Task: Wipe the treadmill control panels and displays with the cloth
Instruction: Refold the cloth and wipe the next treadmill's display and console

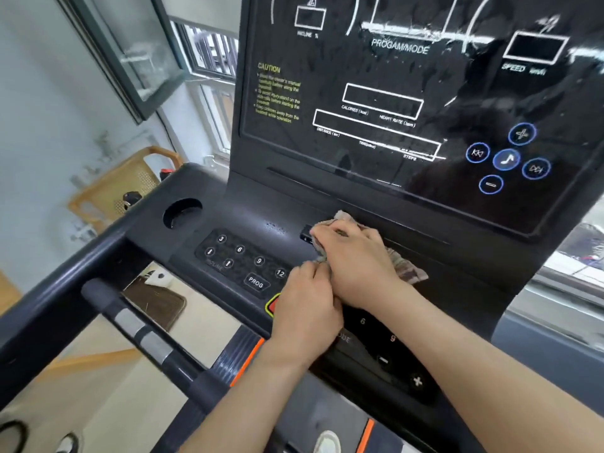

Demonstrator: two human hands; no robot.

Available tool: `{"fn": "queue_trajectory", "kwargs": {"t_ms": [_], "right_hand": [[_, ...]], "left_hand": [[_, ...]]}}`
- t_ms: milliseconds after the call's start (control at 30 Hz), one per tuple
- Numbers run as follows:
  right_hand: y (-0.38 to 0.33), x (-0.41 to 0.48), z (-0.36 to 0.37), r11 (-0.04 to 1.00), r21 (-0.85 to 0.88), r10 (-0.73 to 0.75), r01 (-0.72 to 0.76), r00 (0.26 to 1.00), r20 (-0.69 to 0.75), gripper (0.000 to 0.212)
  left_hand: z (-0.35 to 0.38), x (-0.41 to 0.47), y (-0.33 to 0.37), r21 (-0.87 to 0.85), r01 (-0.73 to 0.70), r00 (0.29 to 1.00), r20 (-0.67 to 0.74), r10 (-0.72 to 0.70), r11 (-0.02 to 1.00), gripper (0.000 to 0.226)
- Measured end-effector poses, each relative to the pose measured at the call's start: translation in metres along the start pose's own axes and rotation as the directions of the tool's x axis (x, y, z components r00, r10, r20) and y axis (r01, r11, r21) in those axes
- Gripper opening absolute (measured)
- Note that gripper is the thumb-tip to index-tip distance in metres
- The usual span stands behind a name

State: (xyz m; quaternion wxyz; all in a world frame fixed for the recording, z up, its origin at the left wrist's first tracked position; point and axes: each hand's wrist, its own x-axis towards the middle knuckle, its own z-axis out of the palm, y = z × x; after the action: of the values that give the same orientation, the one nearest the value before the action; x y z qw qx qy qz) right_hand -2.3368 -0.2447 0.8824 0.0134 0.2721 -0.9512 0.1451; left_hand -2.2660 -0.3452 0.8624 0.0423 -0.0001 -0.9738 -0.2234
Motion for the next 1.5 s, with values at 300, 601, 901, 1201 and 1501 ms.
{"fn": "queue_trajectory", "kwargs": {"t_ms": [300,601,901,1201,1501], "right_hand": [[-0.033,0.02,0.015,0.955,-0.256,-0.135,0.152,0.987,0.082,0.026],[-0.057,0.055,0.047,0.962,-0.207,-0.143,0.179,0.974,0.178,0.06],[-0.089,0.065,0.065,0.978,0.175,-0.13,0.113,0.988,0.088,0.06],[0.019,-0.123,0.011,0.976,0.113,0.19,-0.188,0.982,-0.013,0.069],[0.033,-0.192,0.018,0.916,0.218,0.381,-0.336,0.9,-0.212,0.065]], "left_hand": [[-0.022,0.004,-0.034,0.135,0.118,0.992,0.032,-0.123,0.984,0.027],[-0.033,0.014,-0.085,0.193,0.126,0.989,-0.106,-0.107,0.973,0.037],[-0.059,0.024,-0.132,0.109,0.146,0.986,-0.1,-0.135,0.983,0.025],[0.012,-0.023,0.013,0.066,-0.407,0.913,0.052,0.404,0.911,0.019],[0.04,-0.029,0.058,-0.023,-0.457,0.883,0.107,0.457,0.889,0.025]]}}
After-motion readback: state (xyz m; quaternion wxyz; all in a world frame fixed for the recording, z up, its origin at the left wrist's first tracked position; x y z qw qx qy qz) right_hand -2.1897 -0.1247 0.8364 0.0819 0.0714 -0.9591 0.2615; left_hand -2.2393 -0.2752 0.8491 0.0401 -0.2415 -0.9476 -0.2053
